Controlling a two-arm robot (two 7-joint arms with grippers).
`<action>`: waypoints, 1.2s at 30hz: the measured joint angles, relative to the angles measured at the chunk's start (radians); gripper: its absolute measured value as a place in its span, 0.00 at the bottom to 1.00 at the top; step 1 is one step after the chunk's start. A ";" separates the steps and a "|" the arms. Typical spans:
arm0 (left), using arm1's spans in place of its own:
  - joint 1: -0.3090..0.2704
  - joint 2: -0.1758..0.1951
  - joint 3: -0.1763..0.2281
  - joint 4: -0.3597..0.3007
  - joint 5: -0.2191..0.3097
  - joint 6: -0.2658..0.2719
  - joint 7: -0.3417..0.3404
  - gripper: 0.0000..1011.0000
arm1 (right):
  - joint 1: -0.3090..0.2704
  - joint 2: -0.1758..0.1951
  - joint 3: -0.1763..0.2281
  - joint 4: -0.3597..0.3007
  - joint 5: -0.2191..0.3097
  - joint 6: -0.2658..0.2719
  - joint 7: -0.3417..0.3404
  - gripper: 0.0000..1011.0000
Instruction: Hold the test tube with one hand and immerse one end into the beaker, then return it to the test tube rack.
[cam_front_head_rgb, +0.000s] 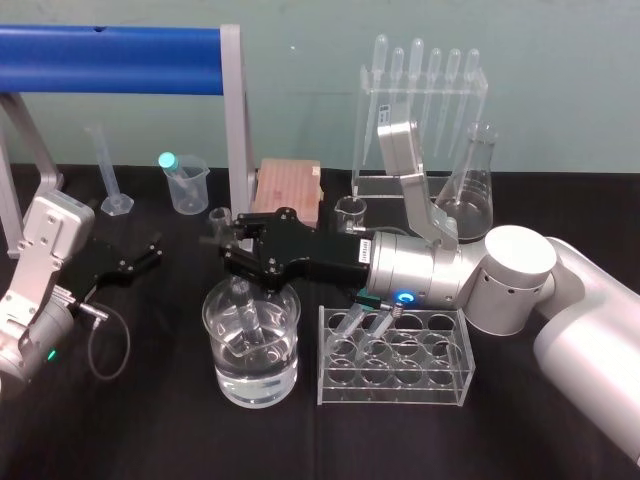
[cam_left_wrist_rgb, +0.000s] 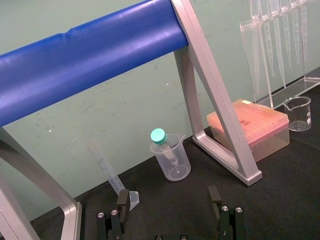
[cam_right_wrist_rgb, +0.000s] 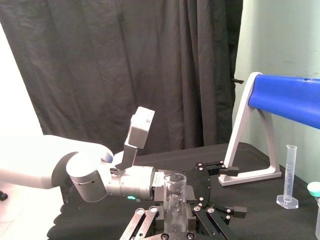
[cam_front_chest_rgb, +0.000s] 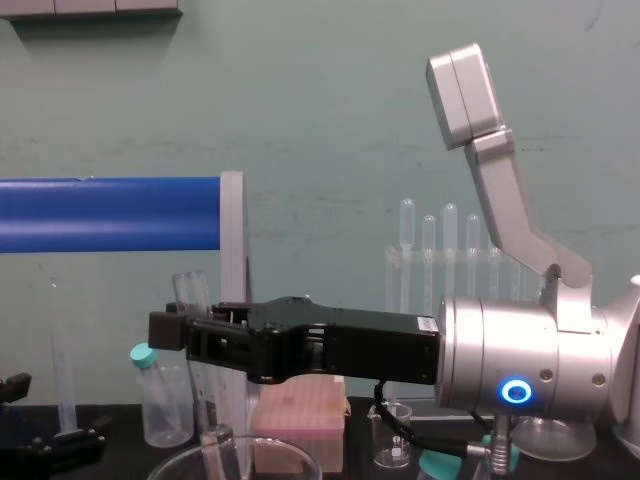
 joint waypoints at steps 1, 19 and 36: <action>0.000 0.000 0.000 0.000 0.000 0.000 0.000 0.99 | 0.000 0.000 0.000 0.000 0.000 0.000 0.000 0.22; 0.000 0.000 0.000 0.000 0.000 0.000 0.000 0.99 | 0.000 0.000 0.000 0.000 0.000 0.000 0.000 0.22; 0.000 0.000 0.000 0.000 0.000 0.000 0.000 0.99 | 0.000 0.000 0.000 0.000 0.000 0.000 0.000 0.22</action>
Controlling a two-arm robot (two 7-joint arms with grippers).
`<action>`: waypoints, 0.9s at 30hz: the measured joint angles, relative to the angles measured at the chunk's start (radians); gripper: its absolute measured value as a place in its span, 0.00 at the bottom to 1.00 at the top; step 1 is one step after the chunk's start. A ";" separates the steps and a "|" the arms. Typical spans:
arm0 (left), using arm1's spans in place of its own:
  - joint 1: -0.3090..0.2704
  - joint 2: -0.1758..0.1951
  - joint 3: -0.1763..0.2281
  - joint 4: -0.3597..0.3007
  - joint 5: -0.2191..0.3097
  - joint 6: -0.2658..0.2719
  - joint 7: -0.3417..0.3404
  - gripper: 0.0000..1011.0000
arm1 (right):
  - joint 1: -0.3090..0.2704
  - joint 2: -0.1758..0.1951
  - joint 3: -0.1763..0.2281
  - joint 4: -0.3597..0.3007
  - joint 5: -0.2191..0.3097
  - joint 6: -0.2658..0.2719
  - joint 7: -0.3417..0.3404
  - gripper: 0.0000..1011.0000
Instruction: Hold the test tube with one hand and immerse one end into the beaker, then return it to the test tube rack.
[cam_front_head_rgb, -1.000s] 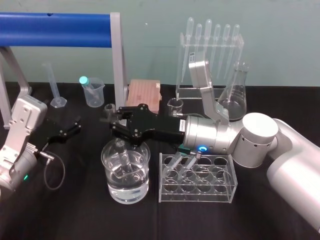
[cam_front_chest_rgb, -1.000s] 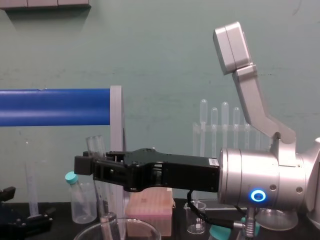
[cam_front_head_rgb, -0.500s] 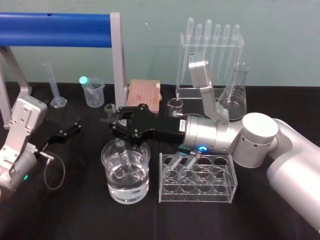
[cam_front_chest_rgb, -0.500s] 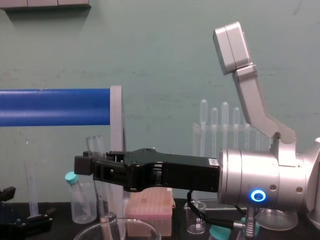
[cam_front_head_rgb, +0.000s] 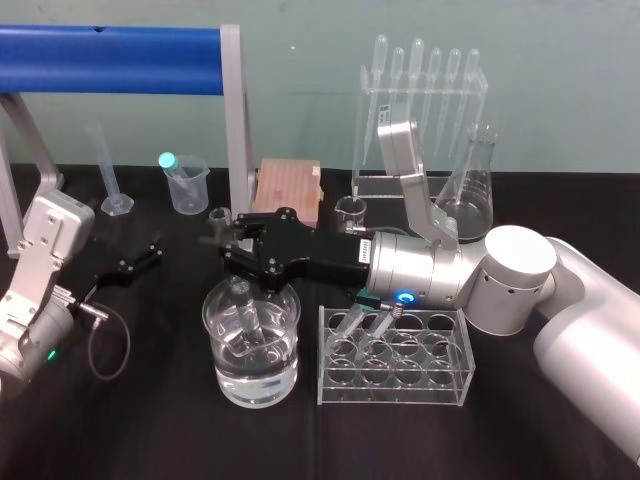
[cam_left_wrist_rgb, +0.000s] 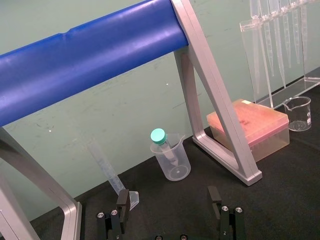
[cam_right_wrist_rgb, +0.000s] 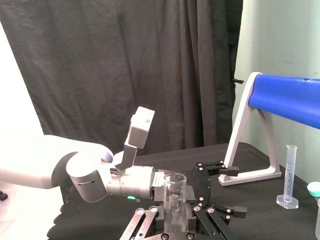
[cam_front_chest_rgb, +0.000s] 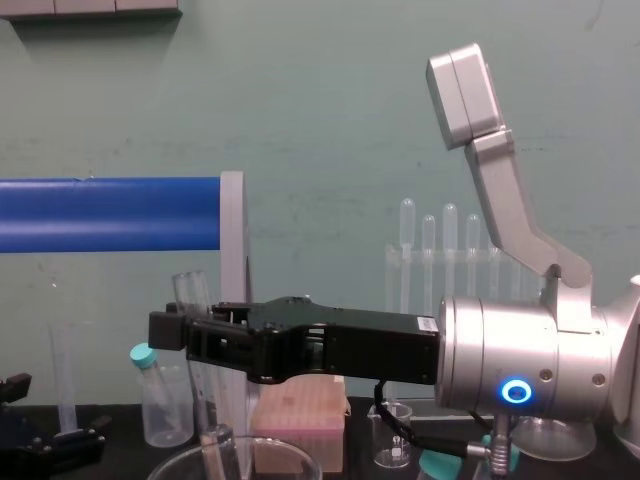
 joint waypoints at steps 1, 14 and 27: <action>0.000 0.000 0.000 0.000 0.000 0.000 0.000 0.99 | 0.000 0.000 0.000 0.000 0.000 0.000 0.000 0.22; 0.000 0.000 0.000 0.000 0.000 0.000 0.000 0.99 | 0.000 0.000 0.000 0.000 0.000 0.000 0.000 0.22; 0.000 0.000 0.000 0.000 0.000 0.000 0.000 0.99 | 0.000 0.000 0.000 0.000 0.000 0.000 0.000 0.22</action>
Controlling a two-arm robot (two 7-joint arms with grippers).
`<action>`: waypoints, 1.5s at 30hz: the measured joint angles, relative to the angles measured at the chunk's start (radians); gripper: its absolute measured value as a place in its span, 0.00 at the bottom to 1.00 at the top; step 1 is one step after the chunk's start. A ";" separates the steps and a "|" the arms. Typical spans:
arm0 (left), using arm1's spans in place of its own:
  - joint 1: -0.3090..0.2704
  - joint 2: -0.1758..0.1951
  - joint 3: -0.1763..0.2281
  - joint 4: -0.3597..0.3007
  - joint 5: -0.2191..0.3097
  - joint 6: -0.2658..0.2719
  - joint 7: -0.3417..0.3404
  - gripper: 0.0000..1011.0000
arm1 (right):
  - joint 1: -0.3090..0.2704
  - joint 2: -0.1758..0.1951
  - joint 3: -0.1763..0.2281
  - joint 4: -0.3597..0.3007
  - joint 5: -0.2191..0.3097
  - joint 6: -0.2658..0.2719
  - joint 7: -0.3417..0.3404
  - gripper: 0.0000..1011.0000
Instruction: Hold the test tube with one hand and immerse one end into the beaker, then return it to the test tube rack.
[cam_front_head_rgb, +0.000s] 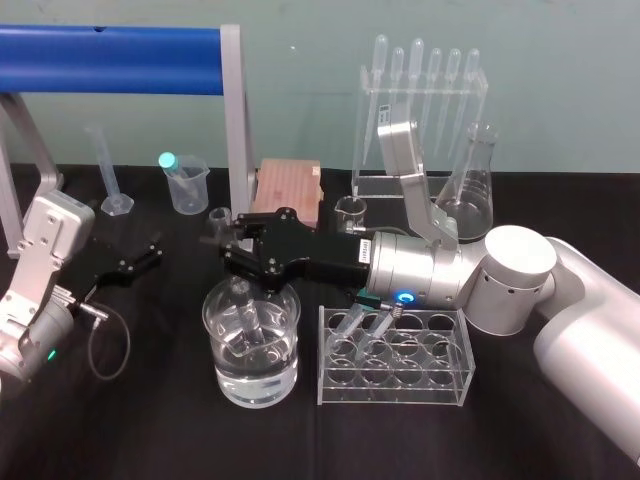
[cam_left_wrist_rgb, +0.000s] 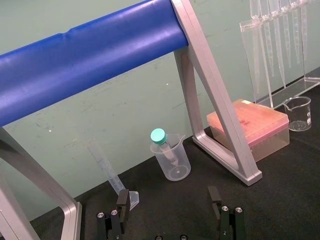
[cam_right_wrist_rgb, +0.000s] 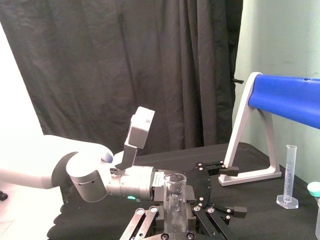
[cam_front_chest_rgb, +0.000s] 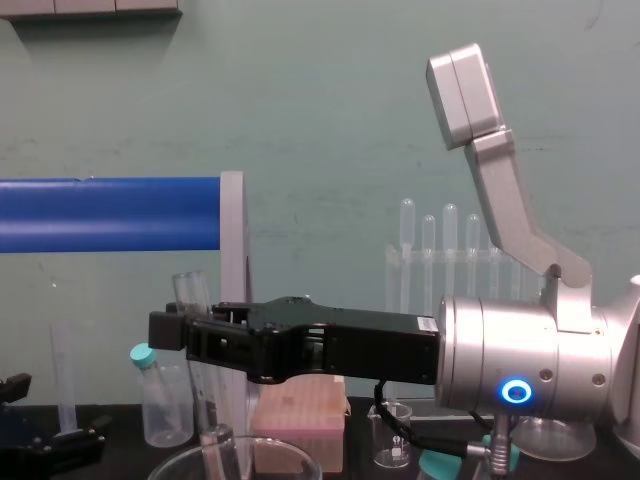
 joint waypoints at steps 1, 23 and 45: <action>0.000 0.000 0.000 0.000 0.000 0.000 0.000 0.99 | 0.000 0.000 0.000 0.000 0.000 0.000 0.000 0.22; 0.000 0.000 0.000 0.000 0.000 0.000 0.000 0.99 | 0.001 0.002 -0.002 -0.005 -0.007 0.000 0.000 0.22; 0.000 0.000 0.000 0.000 0.000 0.000 0.000 0.99 | -0.013 0.042 0.126 -0.146 0.083 -0.108 -0.010 0.22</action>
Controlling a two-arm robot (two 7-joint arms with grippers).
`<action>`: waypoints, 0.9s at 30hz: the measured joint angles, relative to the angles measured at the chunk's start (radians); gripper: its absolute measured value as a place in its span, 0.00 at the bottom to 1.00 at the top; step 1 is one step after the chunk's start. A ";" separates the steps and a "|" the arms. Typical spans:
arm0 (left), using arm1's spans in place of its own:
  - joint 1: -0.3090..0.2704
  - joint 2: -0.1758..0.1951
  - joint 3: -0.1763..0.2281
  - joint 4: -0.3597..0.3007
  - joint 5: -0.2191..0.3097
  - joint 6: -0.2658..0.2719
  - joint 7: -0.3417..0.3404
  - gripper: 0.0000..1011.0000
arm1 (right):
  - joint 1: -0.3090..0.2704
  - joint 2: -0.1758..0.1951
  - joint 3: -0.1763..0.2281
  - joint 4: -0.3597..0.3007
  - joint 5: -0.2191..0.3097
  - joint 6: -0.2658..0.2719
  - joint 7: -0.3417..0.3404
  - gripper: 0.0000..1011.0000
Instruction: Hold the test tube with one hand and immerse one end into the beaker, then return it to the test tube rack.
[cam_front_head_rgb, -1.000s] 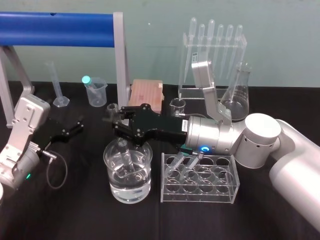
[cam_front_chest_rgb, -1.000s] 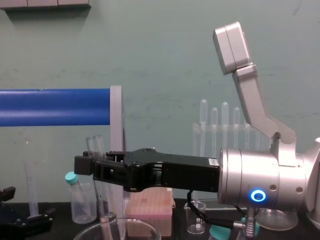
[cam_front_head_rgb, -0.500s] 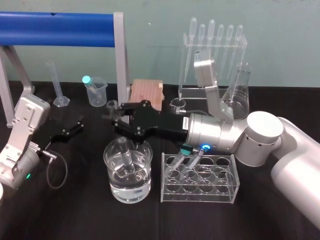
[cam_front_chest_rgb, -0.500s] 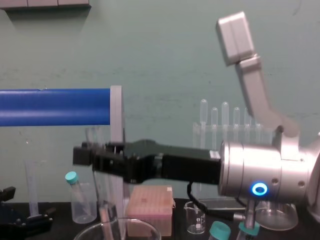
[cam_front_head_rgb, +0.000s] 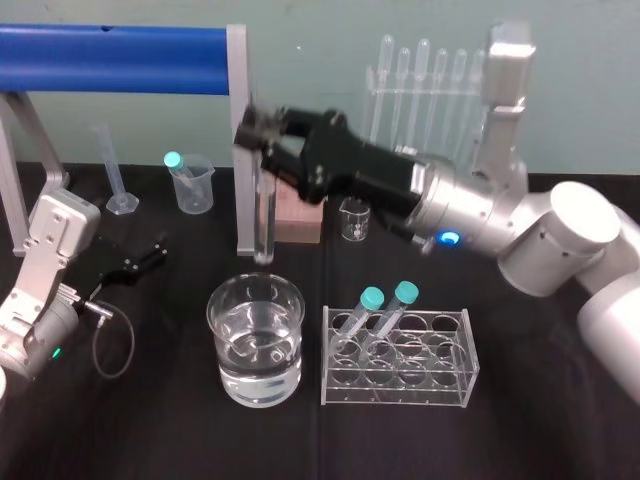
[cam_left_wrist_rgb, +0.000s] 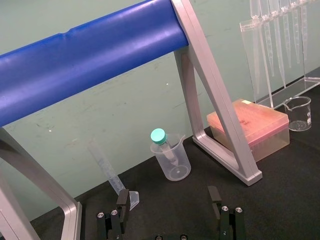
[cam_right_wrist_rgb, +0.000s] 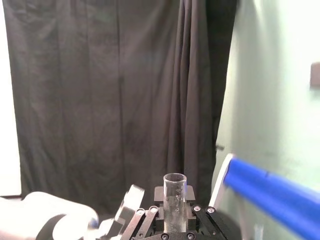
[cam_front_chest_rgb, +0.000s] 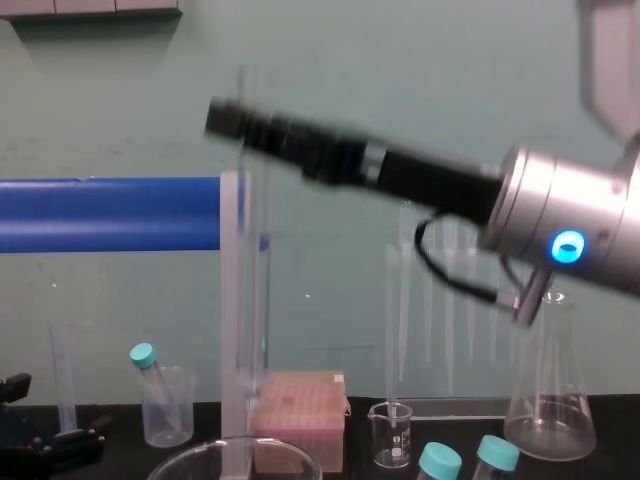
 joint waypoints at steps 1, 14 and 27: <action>0.000 0.000 0.000 0.000 0.000 0.000 0.000 0.99 | 0.001 0.004 0.006 -0.009 0.003 -0.002 -0.001 0.22; 0.000 0.000 0.000 0.000 0.000 0.000 0.000 0.99 | -0.094 0.156 0.120 -0.228 -0.036 0.017 -0.194 0.22; 0.000 0.000 0.000 0.000 0.000 0.000 0.000 0.99 | -0.340 0.294 0.281 -0.416 -0.008 0.055 -0.346 0.22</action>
